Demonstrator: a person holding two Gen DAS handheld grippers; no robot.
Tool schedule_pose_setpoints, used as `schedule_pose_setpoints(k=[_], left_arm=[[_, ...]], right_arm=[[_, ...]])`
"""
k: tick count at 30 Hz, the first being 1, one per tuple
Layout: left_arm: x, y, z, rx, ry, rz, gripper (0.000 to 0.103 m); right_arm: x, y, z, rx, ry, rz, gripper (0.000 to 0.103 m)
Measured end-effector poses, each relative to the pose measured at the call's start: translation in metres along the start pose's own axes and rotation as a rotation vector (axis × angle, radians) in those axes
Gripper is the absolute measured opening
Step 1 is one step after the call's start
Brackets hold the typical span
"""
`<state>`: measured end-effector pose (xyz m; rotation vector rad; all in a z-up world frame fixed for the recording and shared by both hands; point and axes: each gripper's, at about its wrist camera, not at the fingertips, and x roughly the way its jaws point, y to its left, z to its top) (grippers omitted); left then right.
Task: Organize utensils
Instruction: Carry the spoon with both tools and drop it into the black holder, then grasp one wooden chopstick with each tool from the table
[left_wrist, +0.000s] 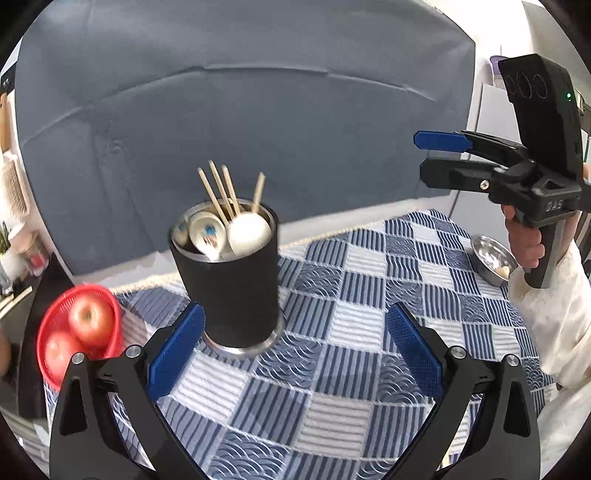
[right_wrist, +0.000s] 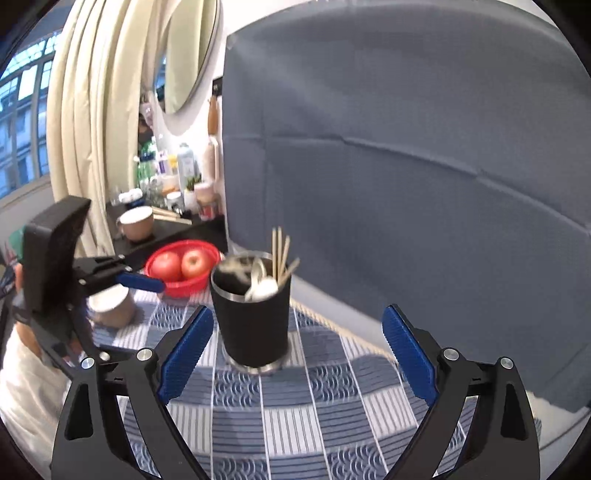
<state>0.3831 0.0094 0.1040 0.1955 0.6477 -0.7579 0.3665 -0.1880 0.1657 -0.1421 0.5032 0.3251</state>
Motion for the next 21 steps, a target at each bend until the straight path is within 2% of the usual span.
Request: schedule_pose_setpoints(k=[3, 12, 21], left_arm=[[-0.001, -0.015, -0.018, -0.004, 0.012, -0.081, 0.097], [0.011, -0.051, -0.065, 0.028, 0.080, -0.112, 0.097], [0.039, -0.080, -0.101, 0.048, 0.191, -0.132, 0.097]], right_arm=[[-0.003, 0.001, -0.020, 0.000, 0.044, -0.015, 0.089], [-0.001, 0.000, -0.093, 0.018, 0.205, -0.054, 0.089], [-0.013, -0.014, -0.151, 0.063, 0.277, -0.058, 0.089]])
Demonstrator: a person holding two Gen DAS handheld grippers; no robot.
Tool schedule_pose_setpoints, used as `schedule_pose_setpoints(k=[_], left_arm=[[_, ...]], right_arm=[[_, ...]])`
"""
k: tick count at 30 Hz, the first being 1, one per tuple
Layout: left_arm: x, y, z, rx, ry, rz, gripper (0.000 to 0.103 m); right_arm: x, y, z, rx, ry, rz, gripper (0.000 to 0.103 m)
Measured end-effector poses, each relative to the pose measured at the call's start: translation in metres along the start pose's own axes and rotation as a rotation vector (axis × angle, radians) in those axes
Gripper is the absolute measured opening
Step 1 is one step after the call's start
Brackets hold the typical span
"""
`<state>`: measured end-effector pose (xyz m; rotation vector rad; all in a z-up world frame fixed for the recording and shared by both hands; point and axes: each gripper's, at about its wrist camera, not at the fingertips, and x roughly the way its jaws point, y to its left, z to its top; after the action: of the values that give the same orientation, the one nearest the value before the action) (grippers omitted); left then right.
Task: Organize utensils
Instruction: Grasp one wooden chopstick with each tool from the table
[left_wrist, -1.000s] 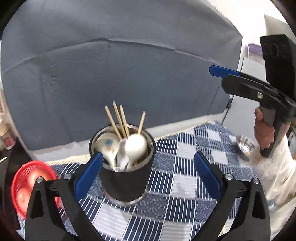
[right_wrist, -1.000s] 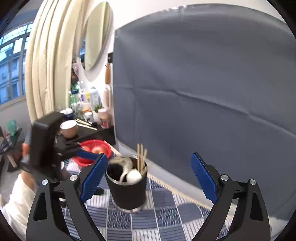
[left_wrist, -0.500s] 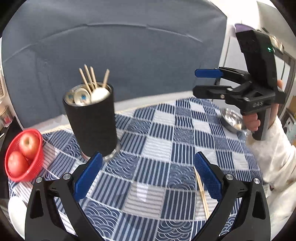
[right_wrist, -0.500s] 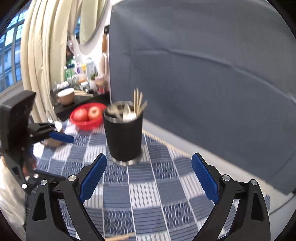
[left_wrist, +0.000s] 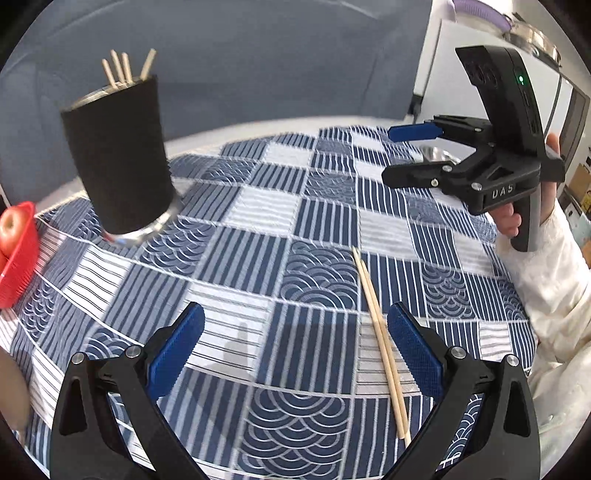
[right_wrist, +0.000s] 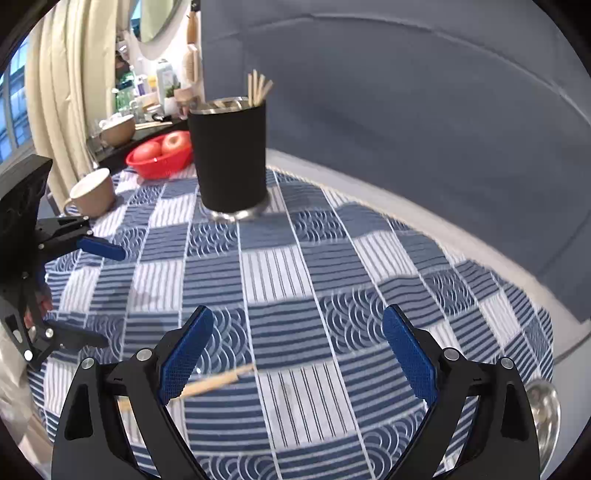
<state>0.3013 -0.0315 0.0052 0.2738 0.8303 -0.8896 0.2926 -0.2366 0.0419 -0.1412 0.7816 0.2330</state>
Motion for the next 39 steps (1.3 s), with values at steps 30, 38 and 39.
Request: schedule_pose_setpoints(k=[30, 38, 39], left_arm=[[0.066, -0.028, -0.004, -0.037, 0.314, 0.173, 0.099], [0.045, 0.015, -0.015, -0.138, 0.262, 0.230, 0.083], [0.041, 0.017, -0.016, -0.140, 0.264, 0.231, 0.079]], right_arm=[[0.015, -0.032, -0.070, 0.198, 0.014, 0.096, 0.089], [0.033, -0.017, -0.074, 0.144, 0.107, 0.097, 0.089], [0.036, -0.013, -0.074, 0.137, 0.126, 0.096, 0.089]])
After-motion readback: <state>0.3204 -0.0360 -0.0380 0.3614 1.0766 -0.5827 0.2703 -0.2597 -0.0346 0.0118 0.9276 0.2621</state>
